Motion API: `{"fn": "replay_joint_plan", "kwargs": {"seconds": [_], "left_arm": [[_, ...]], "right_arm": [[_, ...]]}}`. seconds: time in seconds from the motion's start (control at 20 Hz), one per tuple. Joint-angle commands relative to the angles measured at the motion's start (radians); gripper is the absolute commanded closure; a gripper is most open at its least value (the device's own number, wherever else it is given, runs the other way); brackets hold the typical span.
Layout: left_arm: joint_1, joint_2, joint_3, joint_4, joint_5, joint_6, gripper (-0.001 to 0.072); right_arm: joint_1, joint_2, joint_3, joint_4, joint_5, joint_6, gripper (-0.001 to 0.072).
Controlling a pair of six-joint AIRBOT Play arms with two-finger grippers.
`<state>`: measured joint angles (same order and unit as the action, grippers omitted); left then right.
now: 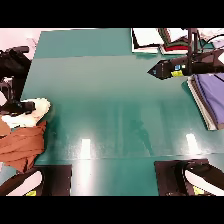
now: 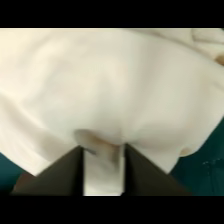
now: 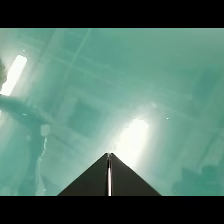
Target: Fold the shirts.
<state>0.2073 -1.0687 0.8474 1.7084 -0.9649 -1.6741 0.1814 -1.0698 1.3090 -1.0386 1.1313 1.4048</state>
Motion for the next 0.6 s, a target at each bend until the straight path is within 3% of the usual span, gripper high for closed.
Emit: {"fn": "replay_joint_plan", "kwargs": {"seconds": [0.0,0.15,0.3,0.55], "left_arm": [[0.004,0.002,0.002,-0.049,0.045,-0.002,0.0684],[0.001,0.068,0.140,-0.048,0.013,0.000,0.0686],[-0.066,0.222,0.401,-0.048,0.010,0.062,0.0687],[-0.396,0.292,0.814,-0.050,-0.073,0.138,0.0689]], "right_arm": [[0.000,0.005,0.000,0.000,0.025,0.000,0.0692],[0.000,0.047,0.033,-0.004,0.023,0.000,0.0692],[0.000,0.085,0.170,-0.010,0.023,0.000,0.0692],[0.000,0.087,0.399,-0.012,0.024,0.000,0.0692]]}}
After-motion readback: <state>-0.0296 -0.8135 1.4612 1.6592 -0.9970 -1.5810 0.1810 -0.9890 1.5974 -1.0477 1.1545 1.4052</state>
